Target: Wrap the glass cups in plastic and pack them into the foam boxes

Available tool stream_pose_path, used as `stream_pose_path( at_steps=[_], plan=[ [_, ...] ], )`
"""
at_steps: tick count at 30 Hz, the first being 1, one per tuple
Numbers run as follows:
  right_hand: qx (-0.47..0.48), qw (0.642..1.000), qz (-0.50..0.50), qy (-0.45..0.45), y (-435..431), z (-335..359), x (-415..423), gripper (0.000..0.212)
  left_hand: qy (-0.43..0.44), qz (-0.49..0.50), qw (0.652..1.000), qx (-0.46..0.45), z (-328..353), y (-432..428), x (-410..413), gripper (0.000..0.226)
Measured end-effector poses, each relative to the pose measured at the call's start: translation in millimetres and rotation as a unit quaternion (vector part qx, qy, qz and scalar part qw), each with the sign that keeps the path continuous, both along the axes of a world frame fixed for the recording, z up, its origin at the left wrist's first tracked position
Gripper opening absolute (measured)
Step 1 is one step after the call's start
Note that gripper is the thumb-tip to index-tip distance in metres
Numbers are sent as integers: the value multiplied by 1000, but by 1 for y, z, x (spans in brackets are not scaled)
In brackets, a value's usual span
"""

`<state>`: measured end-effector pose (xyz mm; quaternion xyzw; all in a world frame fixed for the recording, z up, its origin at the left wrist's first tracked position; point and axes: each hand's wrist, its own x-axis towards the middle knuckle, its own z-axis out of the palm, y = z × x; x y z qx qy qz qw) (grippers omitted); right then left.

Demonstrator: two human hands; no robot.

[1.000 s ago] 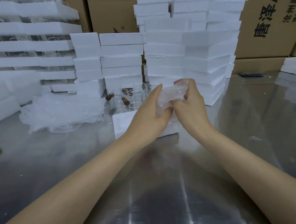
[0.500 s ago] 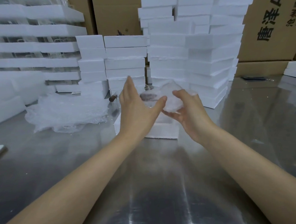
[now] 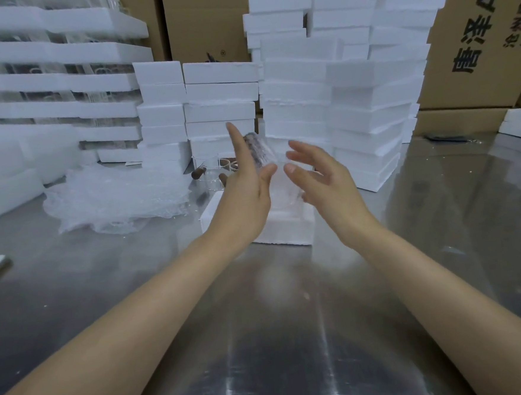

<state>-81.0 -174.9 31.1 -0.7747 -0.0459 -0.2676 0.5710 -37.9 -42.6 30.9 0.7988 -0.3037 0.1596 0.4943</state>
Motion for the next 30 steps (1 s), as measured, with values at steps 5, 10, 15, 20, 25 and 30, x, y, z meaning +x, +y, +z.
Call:
stream_pose_path(
  at_steps=[5, 10, 15, 20, 25, 30],
  plan=[
    [-91, 996, -1, -12, -1, -3, 2, 25, -34, -21, 998, 40, -8, -3, 5, 84],
    [-179, 979, -61, -78, -1, -5, -1, 19, -70, -11, 995, 66, -12, -6, 9, 87],
    [-281, 944, -125, -124, 1, -7, -1, 32, -92, 6, 993, 68, -14, -6, 4, 87],
    [-298, 928, -154, -160, 3, -5, -1, 50, -84, 19, 996, 22, -15, -10, -2, 87],
    [-254, 945, -177, -110, -5, -8, 5, 15, -90, 10, 996, 20, -20, -12, -7, 91],
    [-165, 957, -196, -134, -11, -5, 3, 20, -24, -31, 999, -27, -17, -18, -10, 57]
  ],
)
